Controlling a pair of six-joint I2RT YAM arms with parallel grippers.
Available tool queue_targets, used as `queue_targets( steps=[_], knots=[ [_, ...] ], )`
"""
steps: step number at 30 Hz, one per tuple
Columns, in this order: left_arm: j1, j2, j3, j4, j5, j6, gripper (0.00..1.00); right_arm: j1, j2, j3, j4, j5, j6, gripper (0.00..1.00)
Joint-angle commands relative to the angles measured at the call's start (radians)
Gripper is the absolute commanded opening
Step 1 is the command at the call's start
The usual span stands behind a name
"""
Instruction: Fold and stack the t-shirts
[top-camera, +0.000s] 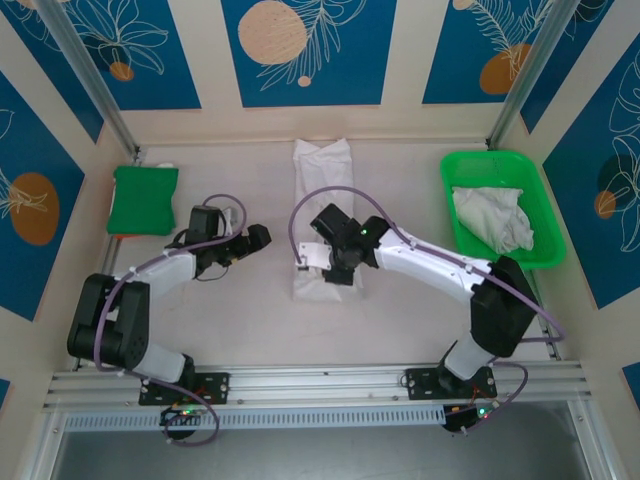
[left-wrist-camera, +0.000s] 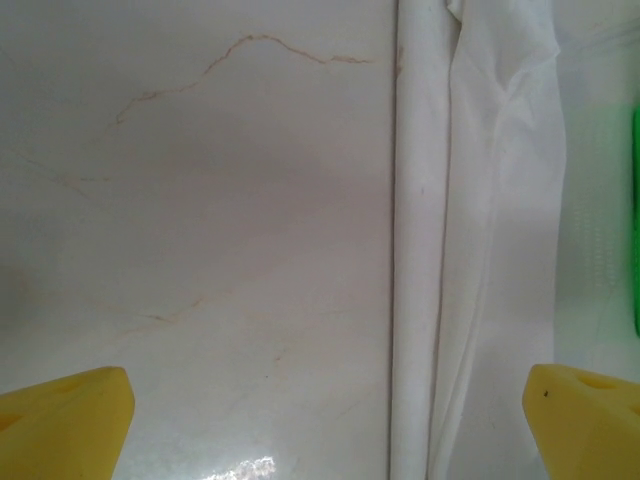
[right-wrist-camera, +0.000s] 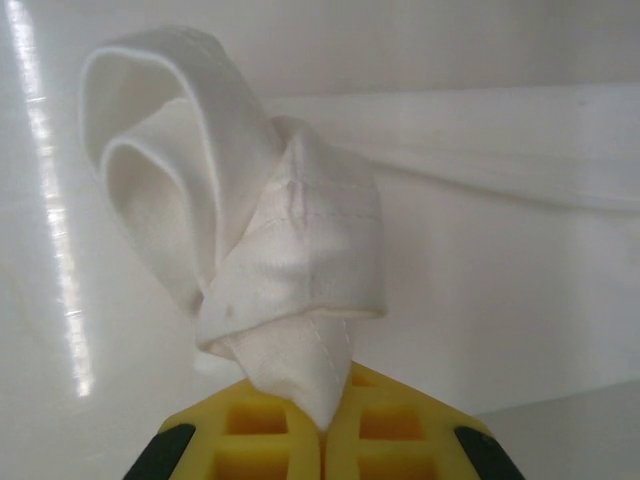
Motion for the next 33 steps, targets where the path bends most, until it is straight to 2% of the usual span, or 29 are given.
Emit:
queue_targets(
  steps=[1,8,17,33],
  knots=[
    [0.003,0.038,0.062,0.020,0.009,0.019,1.00,-0.037,0.071,0.090,0.046,-0.008,-0.076,0.00],
    [0.004,0.095,0.124,-0.007,-0.018,0.068,1.00,-0.115,0.227,0.231,0.053,-0.045,-0.126,0.00],
    [0.004,0.157,0.163,-0.010,-0.004,0.091,1.00,-0.183,0.346,0.322,0.087,-0.069,-0.156,0.00],
    [0.003,0.168,0.136,0.003,0.005,0.077,1.00,-0.237,0.440,0.341,0.202,-0.079,-0.169,0.00]
  ],
)
